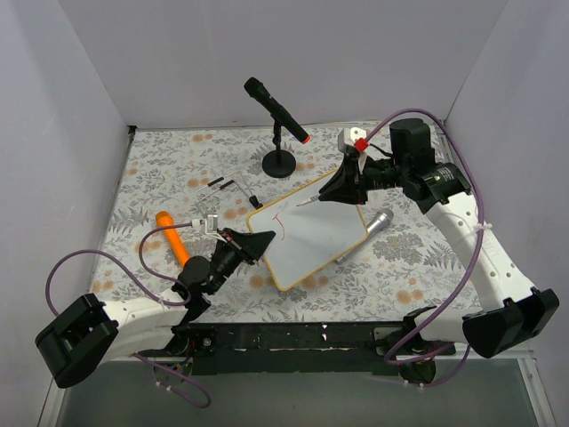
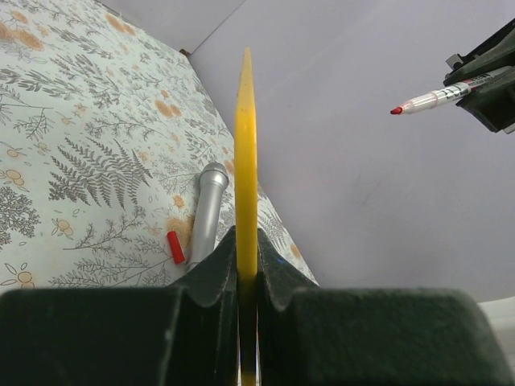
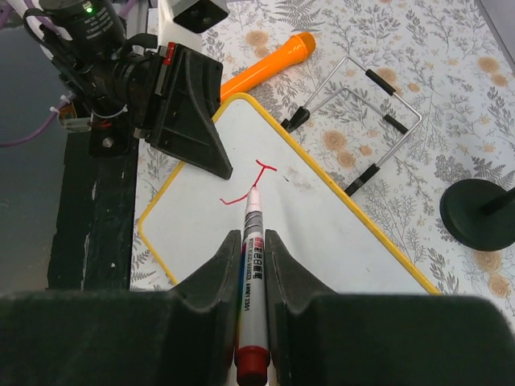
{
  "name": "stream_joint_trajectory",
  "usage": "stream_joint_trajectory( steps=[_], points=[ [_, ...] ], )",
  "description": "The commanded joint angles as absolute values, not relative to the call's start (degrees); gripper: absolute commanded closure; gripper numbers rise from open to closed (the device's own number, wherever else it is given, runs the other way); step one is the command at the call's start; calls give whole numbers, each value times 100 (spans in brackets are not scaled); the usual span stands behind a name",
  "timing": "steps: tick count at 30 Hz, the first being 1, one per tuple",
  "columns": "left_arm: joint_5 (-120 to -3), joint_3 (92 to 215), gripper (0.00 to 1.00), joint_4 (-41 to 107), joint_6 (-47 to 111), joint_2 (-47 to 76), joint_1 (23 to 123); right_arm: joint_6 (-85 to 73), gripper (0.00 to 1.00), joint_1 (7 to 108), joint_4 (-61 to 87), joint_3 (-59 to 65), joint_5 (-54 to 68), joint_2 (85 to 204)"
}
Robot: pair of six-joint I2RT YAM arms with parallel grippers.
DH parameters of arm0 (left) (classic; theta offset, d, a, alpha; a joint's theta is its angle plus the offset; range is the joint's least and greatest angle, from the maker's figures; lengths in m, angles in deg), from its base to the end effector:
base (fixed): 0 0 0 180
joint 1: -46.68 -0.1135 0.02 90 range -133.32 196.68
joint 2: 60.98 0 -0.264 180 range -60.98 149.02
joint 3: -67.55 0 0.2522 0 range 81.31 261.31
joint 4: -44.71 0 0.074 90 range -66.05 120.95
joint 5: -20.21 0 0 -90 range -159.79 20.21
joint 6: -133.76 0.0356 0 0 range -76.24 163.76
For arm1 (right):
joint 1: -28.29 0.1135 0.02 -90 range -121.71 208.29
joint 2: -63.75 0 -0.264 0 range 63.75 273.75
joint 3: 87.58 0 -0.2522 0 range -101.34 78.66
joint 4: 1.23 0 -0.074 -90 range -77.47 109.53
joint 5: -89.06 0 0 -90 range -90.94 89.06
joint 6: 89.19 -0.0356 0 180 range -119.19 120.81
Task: Write a sentence on the whiteboard
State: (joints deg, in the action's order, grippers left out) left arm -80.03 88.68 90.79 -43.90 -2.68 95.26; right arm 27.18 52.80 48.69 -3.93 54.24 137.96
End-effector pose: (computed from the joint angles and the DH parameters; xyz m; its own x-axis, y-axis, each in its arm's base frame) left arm 0.1304 -0.1383 0.2026 -0.6170 -0.7868 -0.0128 0.1278 -0.0841 -0.9882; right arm 0.2292 0.1366 0.4186 0.0188 -0.2702 -0.9626 -0.9927 0.1096 -0.0502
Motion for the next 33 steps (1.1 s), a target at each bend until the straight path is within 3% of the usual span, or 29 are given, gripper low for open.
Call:
stream_joint_trajectory(
  steps=[1, 16, 33],
  points=[
    [-7471, 8808, 100, 10030, -4246, -631, 9335, 2980, 99, 5307, 4988, -133, 5611, 13503],
    [-7506, 8895, 100, 9986, -4686, -728, 9308, 3332, 99, 5333, 5067, 53, 5901, 13388],
    [-7445, 9168, 100, 9969, -4932, -473, 9308, 3754, 99, 5571, 5181, -404, 5083, 13722]
  ],
)
